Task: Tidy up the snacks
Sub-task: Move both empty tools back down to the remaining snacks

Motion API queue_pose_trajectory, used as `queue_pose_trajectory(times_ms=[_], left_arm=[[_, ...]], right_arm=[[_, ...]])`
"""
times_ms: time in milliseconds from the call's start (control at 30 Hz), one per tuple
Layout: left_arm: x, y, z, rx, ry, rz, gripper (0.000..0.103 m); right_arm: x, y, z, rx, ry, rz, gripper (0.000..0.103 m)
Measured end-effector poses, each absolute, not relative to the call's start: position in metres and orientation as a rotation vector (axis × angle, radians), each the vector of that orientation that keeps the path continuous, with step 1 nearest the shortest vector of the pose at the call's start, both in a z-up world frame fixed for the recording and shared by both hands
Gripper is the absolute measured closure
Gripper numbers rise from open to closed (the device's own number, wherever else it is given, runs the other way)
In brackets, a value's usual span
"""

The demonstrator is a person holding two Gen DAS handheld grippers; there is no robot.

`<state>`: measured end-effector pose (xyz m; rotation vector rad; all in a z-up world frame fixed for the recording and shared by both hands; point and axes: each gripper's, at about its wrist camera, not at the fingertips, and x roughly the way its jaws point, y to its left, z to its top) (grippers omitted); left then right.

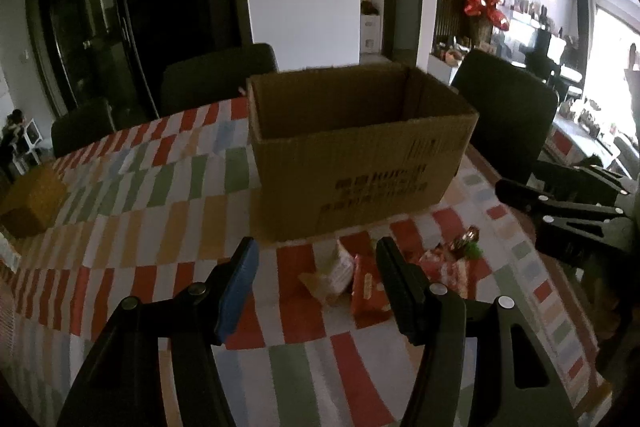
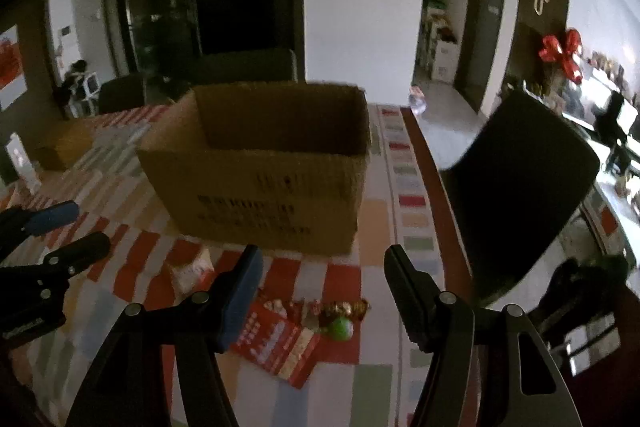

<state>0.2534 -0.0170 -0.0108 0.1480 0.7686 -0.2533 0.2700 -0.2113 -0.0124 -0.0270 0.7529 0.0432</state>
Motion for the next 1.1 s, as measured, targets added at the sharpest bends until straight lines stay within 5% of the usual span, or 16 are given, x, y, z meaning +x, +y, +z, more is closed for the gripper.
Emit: queue_pose_trajectory(times_ms=[1100], left_arm=[[0.325, -0.043, -0.120, 0.364, 1.024, -0.351, 0.037]], right_arm=[[0.298, -0.232, -0.115, 0.062, 1.008, -0.134, 0.039]])
